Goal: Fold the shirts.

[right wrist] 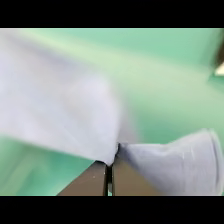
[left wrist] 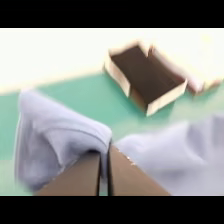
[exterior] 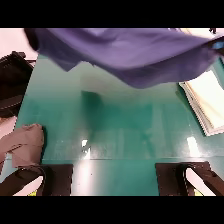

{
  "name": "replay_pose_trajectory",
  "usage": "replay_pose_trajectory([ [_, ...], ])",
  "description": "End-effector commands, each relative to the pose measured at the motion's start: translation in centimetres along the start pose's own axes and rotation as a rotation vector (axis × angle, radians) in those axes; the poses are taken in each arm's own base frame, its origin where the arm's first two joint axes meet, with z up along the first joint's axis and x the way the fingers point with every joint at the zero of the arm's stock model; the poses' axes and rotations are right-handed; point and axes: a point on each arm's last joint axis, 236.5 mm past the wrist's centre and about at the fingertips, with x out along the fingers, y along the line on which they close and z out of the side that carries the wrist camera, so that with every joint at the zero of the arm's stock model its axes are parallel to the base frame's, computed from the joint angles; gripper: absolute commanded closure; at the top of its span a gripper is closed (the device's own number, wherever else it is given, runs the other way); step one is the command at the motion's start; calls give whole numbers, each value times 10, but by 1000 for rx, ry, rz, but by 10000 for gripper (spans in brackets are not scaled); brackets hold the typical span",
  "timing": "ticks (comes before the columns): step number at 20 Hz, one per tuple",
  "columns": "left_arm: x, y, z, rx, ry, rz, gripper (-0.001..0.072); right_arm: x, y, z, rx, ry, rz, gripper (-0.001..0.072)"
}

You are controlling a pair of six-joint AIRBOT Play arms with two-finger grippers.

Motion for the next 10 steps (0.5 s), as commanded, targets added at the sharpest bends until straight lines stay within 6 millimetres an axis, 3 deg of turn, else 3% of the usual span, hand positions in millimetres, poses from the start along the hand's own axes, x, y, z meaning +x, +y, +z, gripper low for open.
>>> replay_pose_trajectory([
  [1, -74, -20, 53, 25, -188, -14, 681, -73, 17, 35, -69, -150, -119, 693],
  [3, -72, -21, 48, 24, -165, -18, 681, -89, 15, 49, -77, -195, -164, 693],
  [5, -47, -14, 17, 15, -45, -13, 681, -87, 9, 56, -61, -194, -168, 694],
  [6, -26, -8, -8, 3, 42, -10, 681, -77, 2, 54, -40, -163, -156, 694],
  [8, 19, 6, -72, -29, 248, -3, 681, -38, -15, 38, 26, -49, -96, 694],
  [10, 61, 22, -152, -67, 468, 6, 680, 21, -40, -6, 136, 149, -54, 694],
])
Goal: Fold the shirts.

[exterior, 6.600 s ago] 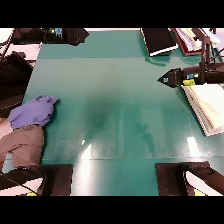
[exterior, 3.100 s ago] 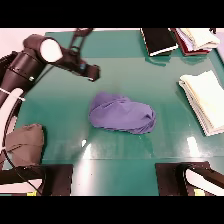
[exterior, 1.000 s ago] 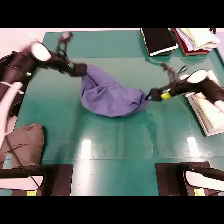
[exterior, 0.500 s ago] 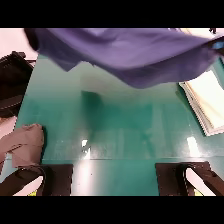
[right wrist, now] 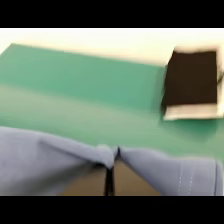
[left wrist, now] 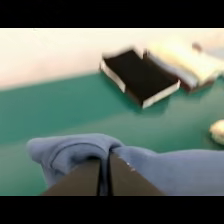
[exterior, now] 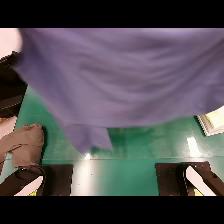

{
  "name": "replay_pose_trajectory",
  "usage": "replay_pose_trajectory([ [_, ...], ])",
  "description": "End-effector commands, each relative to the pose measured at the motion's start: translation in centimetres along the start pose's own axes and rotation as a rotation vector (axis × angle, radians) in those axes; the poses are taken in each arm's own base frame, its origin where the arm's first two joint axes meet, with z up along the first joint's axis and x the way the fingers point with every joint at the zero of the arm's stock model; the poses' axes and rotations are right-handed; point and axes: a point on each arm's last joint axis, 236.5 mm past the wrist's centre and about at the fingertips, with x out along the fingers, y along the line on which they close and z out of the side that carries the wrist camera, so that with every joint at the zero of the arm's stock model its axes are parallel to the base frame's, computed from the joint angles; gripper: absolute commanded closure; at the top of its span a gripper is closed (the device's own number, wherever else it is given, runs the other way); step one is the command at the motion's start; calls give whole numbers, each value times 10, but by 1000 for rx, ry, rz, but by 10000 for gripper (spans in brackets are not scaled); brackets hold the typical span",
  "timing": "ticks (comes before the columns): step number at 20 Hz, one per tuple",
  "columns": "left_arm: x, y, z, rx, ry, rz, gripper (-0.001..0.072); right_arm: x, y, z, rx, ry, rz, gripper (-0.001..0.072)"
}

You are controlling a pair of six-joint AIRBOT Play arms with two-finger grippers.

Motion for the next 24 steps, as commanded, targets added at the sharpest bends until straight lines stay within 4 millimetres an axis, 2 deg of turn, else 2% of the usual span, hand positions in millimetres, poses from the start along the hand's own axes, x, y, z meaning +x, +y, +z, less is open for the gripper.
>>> replay_pose_trajectory([
  [1, 81, 27, -110, -58, 344, 15, 680, 81, -28, -69, 123, 304, 28, 694],
  [3, 131, 49, -187, -97, 528, 45, 680, 141, -49, -148, 156, 575, -24, 694],
  [5, 170, 70, -249, -120, 637, 80, 680, 186, -55, -210, 169, 759, -26, 694],
  [7, 203, 90, -283, -110, 674, 121, 680, 227, -57, -254, 199, 866, -7, 693],
  [8, 212, 99, -292, -109, 680, 138, 680, 242, -59, -266, 210, 893, -5, 693],
  [9, 216, 108, -297, -150, 678, 161, 679, 253, -62, -271, 216, 907, -4, 693],
  [10, 216, 119, -297, -184, 670, 186, 659, 261, -66, -270, 218, 908, -4, 659],
  [11, 211, 133, -294, -230, 662, 216, 358, 267, -68, -265, 213, 900, -4, 453],
  [12, 203, 146, -291, -266, 668, 236, 162, 270, -72, -256, 211, 885, -6, 318],
  [15, 160, 172, -296, -379, 766, 259, 160, 258, -73, -233, 192, 858, -3, 322],
  [16, 146, 175, -303, -389, 812, 256, 160, 249, -71, -229, 186, 857, 4, 322],
  [18, 120, 177, -328, -415, 876, 263, 160, 234, -52, -220, 178, 861, 70, 323],
  [21, 95, 151, -385, -485, 961, 223, 160, 215, -26, -207, 174, 834, 152, 324],
  [24, 92, 117, -432, -578, 987, 118, 161, 202, -15, -207, 182, 792, 172, 324],
])
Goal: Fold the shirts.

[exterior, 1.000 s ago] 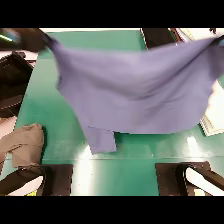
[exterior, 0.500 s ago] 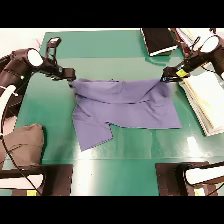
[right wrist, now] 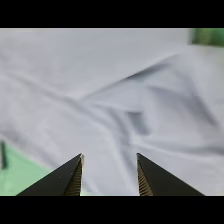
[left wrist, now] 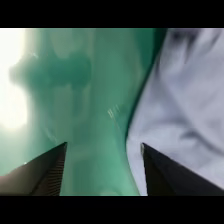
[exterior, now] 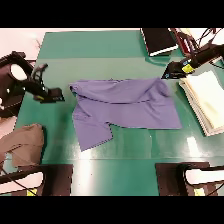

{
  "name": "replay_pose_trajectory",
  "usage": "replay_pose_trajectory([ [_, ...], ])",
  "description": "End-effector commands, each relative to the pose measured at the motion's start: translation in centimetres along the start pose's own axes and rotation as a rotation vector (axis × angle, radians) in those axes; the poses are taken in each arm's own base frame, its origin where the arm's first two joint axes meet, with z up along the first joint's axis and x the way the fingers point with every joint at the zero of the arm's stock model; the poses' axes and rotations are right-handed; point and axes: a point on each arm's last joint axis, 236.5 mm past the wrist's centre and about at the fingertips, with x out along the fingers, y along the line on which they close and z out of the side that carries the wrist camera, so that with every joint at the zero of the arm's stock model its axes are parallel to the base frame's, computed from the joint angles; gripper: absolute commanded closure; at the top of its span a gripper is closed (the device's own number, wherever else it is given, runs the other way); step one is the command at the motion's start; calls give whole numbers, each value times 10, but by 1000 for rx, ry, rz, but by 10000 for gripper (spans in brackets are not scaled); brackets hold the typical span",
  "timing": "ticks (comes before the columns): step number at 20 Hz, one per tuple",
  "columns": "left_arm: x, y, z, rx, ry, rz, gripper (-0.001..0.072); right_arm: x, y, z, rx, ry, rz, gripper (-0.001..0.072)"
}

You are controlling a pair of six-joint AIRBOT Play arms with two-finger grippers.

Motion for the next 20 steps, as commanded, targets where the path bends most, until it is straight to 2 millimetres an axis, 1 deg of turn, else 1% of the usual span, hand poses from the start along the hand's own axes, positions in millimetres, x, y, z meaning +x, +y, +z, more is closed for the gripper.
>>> replay_pose_trajectory([
  [1, 36, -11, -42, -46, 51, -117, 160, -8, 17, -12, -14, -38, 39, 324],
  [4, 49, -21, -38, -89, -5, -184, 161, -7, 11, -27, 21, -51, 38, 325],
  [6, 58, -24, -43, -97, 13, -190, 161, -9, 7, -36, 54, -58, 50, 325],
  [8, 68, -37, -50, -59, 43, -199, 161, -13, 6, -39, 75, -72, 64, 325],
  [10, 75, -52, -50, -19, 33, -198, 161, -19, -2, -44, 99, -89, 54, 325],
  [12, 78, -59, -50, -5, 24, -197, 162, -25, -12, -54, 124, -94, 45, 325],
  [13, 77, -60, -50, -13, 24, -200, 247, -28, -18, -61, 138, -98, 38, 325],
  [14, 76, -59, -49, -18, 27, -201, 476, -30, -27, -70, 167, -103, 28, 325],
  [15, 71, -59, -47, -17, 33, -208, 686, -32, -40, -82, 210, -107, 13, 325],
  [16, 65, -61, -44, -13, 39, -217, 680, -32, -55, -95, 264, -107, -1, 325],
  [17, 58, -64, -39, -3, 41, -226, 680, -31, -75, -116, 332, -94, -32, 325],
  [19, 45, -71, -30, 38, 35, -235, 680, -24, -119, -168, 476, -35, -120, 322],
  [20, 40, -74, -26, 49, 28, -241, 680, -17, -135, -196, 555, 0, -140, 314],
])
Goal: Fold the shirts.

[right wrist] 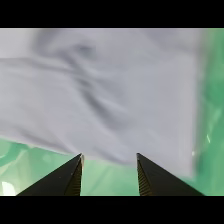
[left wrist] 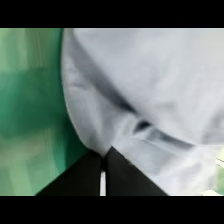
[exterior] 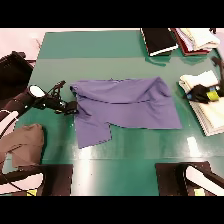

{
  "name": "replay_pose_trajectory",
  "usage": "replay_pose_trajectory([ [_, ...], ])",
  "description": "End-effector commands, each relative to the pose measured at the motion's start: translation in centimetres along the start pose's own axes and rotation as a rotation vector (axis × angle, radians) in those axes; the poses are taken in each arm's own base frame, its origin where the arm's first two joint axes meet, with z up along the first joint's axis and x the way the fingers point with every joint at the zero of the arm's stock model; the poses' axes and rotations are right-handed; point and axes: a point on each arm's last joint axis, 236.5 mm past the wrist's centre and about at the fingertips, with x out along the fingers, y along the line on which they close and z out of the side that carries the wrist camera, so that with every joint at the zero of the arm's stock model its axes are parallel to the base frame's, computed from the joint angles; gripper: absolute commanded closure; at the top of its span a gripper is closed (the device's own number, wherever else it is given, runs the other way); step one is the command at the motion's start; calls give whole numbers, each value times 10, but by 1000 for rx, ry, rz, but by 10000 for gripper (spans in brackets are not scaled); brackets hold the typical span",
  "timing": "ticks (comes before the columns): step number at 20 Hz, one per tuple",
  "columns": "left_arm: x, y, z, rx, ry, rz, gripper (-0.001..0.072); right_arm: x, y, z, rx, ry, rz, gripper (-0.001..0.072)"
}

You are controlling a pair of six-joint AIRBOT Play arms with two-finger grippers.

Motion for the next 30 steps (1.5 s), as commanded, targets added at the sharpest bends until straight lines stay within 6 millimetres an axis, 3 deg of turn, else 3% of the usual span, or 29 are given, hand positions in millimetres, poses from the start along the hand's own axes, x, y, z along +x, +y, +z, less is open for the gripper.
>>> replay_pose_trajectory([
  [1, -15, -14, 11, 38, -2, -20, 680, 16, -83, -64, 259, 81, -95, 187],
  [2, -16, -15, 14, 41, -9, -20, 680, 27, -95, -80, 354, 97, -67, 138],
  [3, -17, -15, 15, 42, -11, -21, 680, 37, -100, -90, 432, 103, -20, 139],
  [4, -17, -15, 15, 41, -12, -22, 680, 47, -100, -96, 478, 105, 46, 156],
  [5, -17, -15, 15, 42, -12, -21, 680, 58, -98, -99, 523, 99, 110, 223],
  [6, -17, -15, 15, 41, -12, -21, 681, 67, -96, -100, 559, 95, 157, 232],
  [10, -17, -15, 16, 41, -15, -20, 681, 99, -86, -87, 595, 68, 248, 260],
  [15, -18, -15, 21, 35, -35, -18, 682, 127, -63, -63, 449, 94, 207, 289],
  [16, -20, -16, 23, 38, -44, -18, 682, 131, -54, -60, 409, 107, 204, 445],
  [17, -25, -19, 26, 46, -64, -17, 682, 134, -46, -56, 368, 116, 201, 558],
  [19, -47, -26, 38, 67, -136, 2, 682, 129, -29, -45, 280, 105, 201, 692],
  [21, -85, -41, 47, 127, -212, 24, 682, 103, -5, -20, 165, 38, 206, 693],
  [24, -175, -91, 63, 274, -397, 22, 681, 16, 46, 35, -64, -191, 201, 693],
  [26, -258, -140, 70, 380, -604, -4, 681, -64, 87, 64, -220, -400, 180, 693],
  [27, -303, -165, 68, 429, -716, -19, 681, -115, 112, 74, -304, -529, 163, 693],
  [30, -439, -236, 37, 568, -1048, -70, 681, -244, 166, 70, -484, -853, 83, 693],
])
